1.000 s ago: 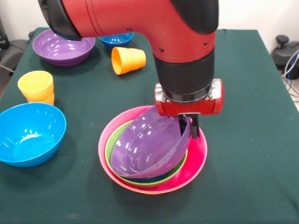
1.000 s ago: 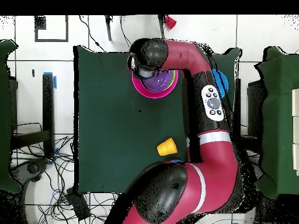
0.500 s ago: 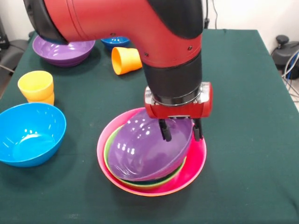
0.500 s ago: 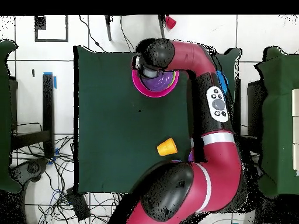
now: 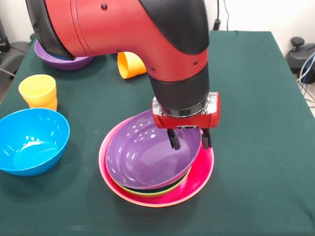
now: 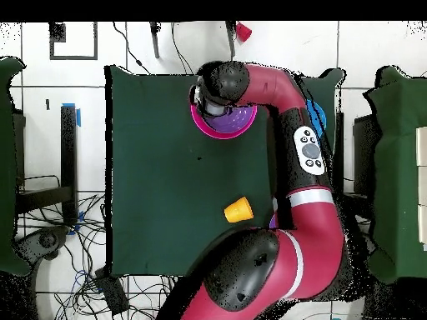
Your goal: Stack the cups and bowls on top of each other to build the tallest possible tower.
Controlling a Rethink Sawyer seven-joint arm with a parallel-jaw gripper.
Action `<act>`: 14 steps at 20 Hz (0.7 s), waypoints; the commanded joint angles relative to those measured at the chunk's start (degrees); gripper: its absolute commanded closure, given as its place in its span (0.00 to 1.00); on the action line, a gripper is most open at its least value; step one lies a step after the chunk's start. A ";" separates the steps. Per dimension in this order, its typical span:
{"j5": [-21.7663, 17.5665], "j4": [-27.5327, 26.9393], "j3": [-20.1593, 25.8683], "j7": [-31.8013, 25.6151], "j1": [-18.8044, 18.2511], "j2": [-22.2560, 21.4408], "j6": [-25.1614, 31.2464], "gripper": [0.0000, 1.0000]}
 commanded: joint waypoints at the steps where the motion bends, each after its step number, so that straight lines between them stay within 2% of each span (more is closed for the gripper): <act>1: -1.30 8.95 -0.48 -10.35 -0.74 -6.47 0.67 0.00; 3: -0.16 11.05 -0.15 -8.62 -0.58 -8.84 1.37 0.00; 7: 0.50 11.40 -0.45 -6.20 0.88 -12.05 3.76 0.00; 10: 0.36 10.02 -0.94 -6.33 2.17 -14.86 7.96 0.00; 14: 2.17 10.56 -0.77 -4.63 3.06 -18.67 12.40 0.00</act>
